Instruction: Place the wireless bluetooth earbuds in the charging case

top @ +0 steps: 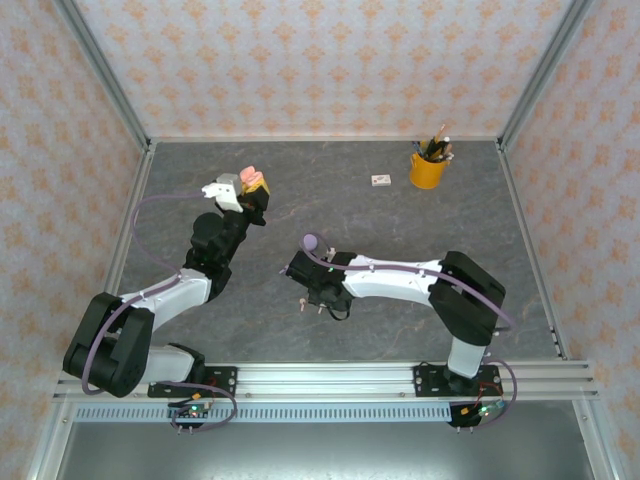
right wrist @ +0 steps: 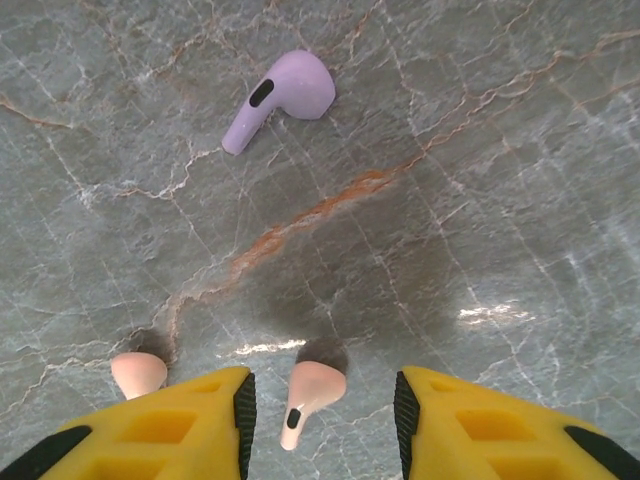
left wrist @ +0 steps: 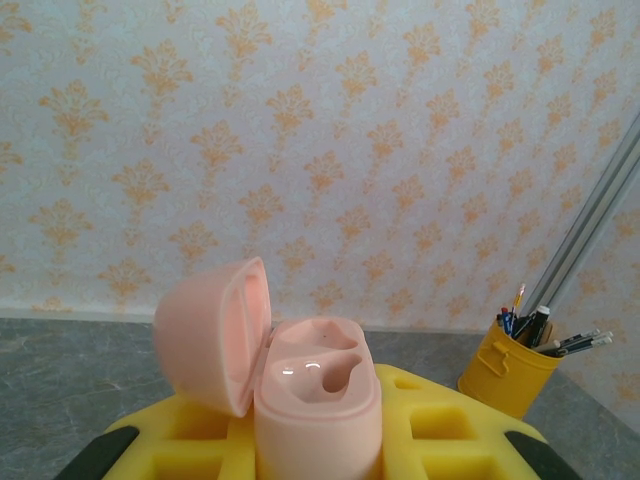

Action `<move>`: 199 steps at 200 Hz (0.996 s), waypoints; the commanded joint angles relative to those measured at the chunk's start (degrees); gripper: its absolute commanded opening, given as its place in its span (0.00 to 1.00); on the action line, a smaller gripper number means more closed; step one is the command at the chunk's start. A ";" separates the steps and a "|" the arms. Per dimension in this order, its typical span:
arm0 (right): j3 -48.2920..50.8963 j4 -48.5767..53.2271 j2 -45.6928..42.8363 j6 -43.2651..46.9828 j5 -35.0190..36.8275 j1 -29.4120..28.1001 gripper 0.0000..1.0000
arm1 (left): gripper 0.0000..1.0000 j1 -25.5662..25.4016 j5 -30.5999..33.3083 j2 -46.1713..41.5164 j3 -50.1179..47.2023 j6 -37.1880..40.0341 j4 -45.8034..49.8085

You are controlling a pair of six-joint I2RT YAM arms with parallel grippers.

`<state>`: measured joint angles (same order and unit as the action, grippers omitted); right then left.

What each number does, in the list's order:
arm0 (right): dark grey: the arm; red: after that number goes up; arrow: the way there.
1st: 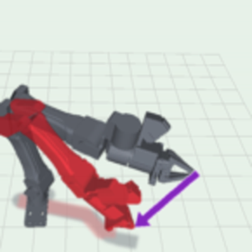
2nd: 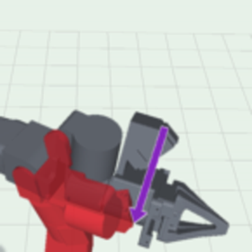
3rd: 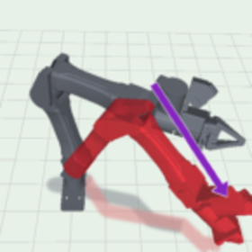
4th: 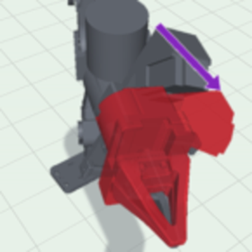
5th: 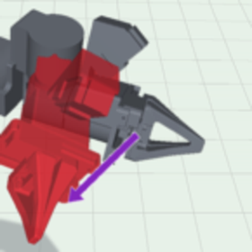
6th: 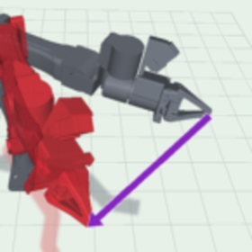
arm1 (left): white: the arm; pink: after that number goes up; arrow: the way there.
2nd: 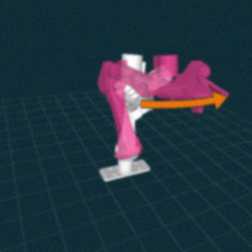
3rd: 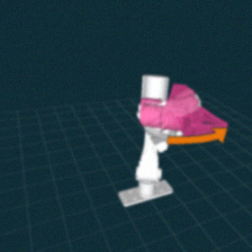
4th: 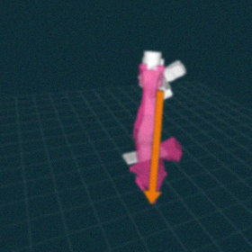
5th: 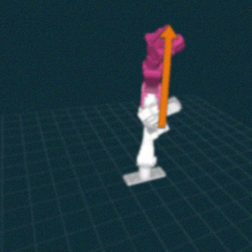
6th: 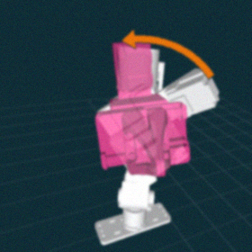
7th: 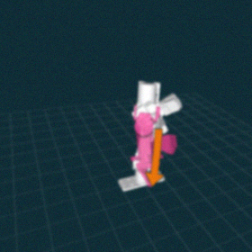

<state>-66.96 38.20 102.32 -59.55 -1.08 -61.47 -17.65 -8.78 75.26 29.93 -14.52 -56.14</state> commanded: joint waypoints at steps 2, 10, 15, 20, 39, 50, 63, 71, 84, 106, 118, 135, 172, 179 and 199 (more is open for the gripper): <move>0.25 -0.65 1.68 -2.29 -0.05 -0.38 0.43 | 0.00 -0.54 -0.54 -1.07 -0.83 -0.68 -3.98; 0.25 -0.79 1.97 -2.41 -0.23 -0.41 0.42 | 0.00 -0.54 -0.54 -1.17 -0.80 -0.68 -4.07; 0.26 -0.88 2.13 -2.49 -0.39 -0.41 0.42 | 0.00 -0.54 -0.54 -1.21 -0.93 -0.68 -4.14; 0.33 -0.96 2.30 -2.56 -0.53 -0.54 0.42 | 0.00 -0.52 -0.54 -1.26 -0.93 -0.68 -4.15; 0.25 -1.32 3.09 -2.76 -1.05 -0.83 0.42 | 0.00 -0.54 -0.45 -1.35 -1.17 -0.68 -4.24; 0.25 -1.48 3.61 -2.85 -1.33 -1.00 0.41 | 0.00 -0.54 -0.45 -1.44 -1.32 -0.75 -4.40; 0.26 -1.76 4.27 -2.94 -1.76 -1.19 0.40 | 0.00 -0.54 -0.45 -1.52 -1.52 -0.68 -4.42; 0.29 -1.97 4.66 -2.94 -2.07 -1.28 0.39 | 0.00 -0.54 -0.37 -1.60 -1.63 -0.68 -4.50; 0.42 -2.06 5.02 -2.94 -2.33 -1.44 0.37 | 0.00 -0.52 -0.21 -1.72 -1.85 -0.47 -4.50; 0.85 -2.34 5.26 -2.60 -2.56 -1.44 0.32 | 0.00 -0.53 -0.10 -1.87 -1.98 -0.42 -4.51; 0.86 -2.05 5.41 -1.87 -2.52 -1.35 0.30 | 0.00 -0.55 -0.10 -1.87 -1.90 -0.42 -4.51; 0.73 -1.51 5.66 0.09 -2.53 -1.24 0.26 | 0.00 -0.54 -0.22 -1.93 -1.81 -0.51 -4.50; 0.51 0.09 5.83 6.89 -3.85 -0.15 0.22 | 0.00 -0.54 -0.34 -2.09 -1.72 -0.68 -4.42; 0.43 0.42 5.88 8.13 -4.12 0.12 0.21 | 0.00 -0.54 -0.41 -2.19 -1.72 -0.70 -4.42; 0.08 0.83 5.99 11.52 -5.13 0.39 0.20 | 0.00 -0.54 -0.45 -2.27 -1.80 -0.68 -4.33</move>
<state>-67.09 37.58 106.04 -53.89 -4.47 -61.67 -17.65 -8.78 74.61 28.34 -15.00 -57.76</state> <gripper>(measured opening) 0.211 0.225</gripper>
